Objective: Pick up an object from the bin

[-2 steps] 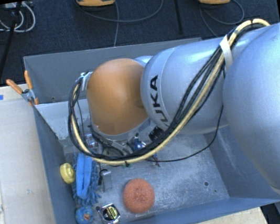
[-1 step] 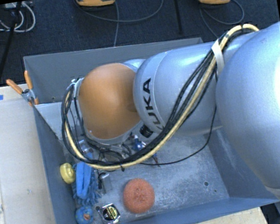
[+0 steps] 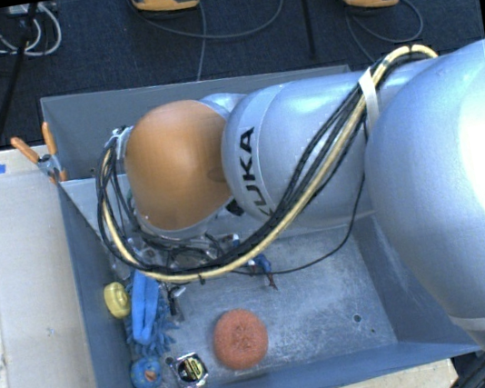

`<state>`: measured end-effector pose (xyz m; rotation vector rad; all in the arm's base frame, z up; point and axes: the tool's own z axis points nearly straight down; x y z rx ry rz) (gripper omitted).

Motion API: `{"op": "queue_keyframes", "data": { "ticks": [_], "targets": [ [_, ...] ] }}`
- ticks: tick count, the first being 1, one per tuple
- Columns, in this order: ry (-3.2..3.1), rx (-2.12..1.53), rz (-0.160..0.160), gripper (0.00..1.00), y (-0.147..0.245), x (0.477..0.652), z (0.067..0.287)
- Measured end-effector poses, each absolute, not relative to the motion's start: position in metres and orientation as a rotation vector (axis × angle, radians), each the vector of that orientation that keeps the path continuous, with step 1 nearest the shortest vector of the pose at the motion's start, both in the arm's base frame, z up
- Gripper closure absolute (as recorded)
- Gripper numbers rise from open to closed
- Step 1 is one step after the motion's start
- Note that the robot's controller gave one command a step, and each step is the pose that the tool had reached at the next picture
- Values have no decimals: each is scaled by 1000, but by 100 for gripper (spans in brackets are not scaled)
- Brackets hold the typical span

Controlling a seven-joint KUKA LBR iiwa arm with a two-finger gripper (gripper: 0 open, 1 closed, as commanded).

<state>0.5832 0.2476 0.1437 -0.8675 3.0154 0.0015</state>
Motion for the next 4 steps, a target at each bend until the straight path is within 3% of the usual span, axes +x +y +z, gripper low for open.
{"op": "queue_keyframes", "data": {
  "ticks": [1,2,4],
  "targets": [
    [2866,-1275,-2,0,247,597,85],
    [2794,-1432,3,100,244,598,70],
    [2796,-1430,4,100,244,597,71]
  ]
}}
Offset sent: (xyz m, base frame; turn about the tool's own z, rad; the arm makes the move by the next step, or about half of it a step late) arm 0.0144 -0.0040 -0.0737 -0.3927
